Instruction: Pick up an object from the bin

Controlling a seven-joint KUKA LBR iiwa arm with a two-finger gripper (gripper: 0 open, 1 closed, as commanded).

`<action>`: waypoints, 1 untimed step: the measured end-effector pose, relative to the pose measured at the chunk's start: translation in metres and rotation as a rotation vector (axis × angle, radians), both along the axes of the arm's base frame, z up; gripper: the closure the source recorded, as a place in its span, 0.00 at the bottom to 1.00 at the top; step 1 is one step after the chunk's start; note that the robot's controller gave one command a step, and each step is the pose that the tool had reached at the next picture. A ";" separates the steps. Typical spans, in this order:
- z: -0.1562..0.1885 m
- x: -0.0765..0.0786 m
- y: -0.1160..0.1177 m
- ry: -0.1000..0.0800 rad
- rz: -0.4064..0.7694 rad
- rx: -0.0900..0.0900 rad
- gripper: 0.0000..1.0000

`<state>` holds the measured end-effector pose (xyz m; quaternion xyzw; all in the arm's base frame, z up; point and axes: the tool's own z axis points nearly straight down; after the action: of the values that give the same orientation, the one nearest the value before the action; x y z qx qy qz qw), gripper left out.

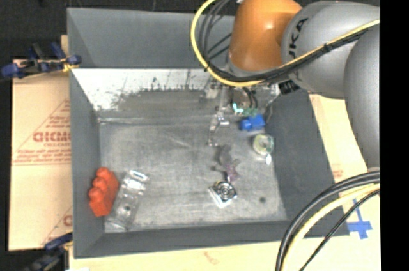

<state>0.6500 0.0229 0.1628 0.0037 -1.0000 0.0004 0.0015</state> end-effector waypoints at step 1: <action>-0.045 -0.069 -0.025 0.001 0.292 0.000 0.00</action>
Offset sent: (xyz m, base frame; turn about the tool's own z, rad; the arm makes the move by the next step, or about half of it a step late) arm -0.0677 -0.0224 -0.0435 -0.2959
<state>0.5812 -0.0021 0.1179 0.1493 -0.9888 0.0008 0.0018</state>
